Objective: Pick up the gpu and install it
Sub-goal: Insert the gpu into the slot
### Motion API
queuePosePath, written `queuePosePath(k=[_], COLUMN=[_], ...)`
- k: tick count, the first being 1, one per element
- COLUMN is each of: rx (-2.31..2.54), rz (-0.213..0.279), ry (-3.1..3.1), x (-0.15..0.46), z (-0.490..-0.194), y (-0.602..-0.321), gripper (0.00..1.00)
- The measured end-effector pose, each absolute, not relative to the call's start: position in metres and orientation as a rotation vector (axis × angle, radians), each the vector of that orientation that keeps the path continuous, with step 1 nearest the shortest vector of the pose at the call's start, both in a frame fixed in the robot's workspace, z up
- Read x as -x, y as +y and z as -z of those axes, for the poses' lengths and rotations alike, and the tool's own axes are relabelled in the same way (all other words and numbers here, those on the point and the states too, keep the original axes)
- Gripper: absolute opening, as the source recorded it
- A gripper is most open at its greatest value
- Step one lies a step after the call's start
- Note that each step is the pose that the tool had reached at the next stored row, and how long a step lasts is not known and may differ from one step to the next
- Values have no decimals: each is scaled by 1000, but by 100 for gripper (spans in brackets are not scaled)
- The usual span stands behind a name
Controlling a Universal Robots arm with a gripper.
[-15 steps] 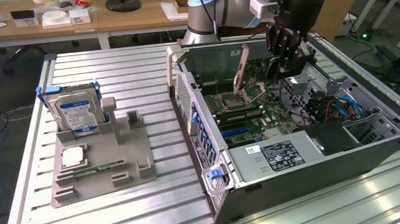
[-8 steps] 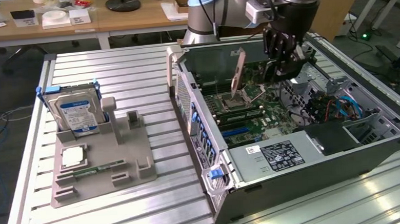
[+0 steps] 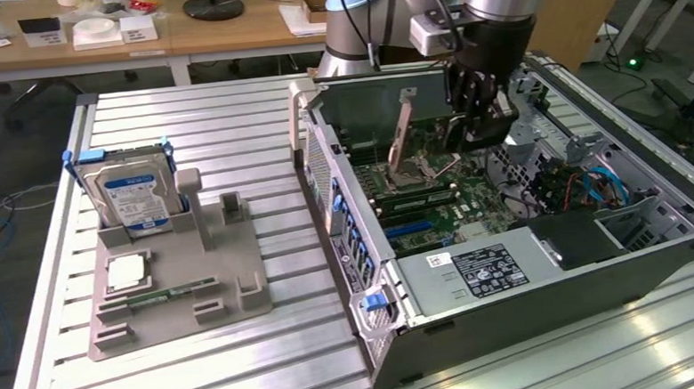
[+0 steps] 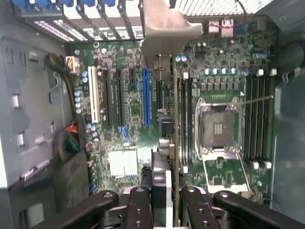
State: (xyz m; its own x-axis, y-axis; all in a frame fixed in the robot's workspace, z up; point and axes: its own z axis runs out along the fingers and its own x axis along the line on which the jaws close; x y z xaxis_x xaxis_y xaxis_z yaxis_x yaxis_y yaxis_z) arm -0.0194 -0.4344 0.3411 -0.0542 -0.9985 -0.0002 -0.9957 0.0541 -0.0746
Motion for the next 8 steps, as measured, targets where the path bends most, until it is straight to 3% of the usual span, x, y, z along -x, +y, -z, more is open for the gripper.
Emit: queuePosePath(k=[8], rx=[2124], rz=[84], ry=[2243], x=[22], z=[-331], y=[-437], gripper=[28])
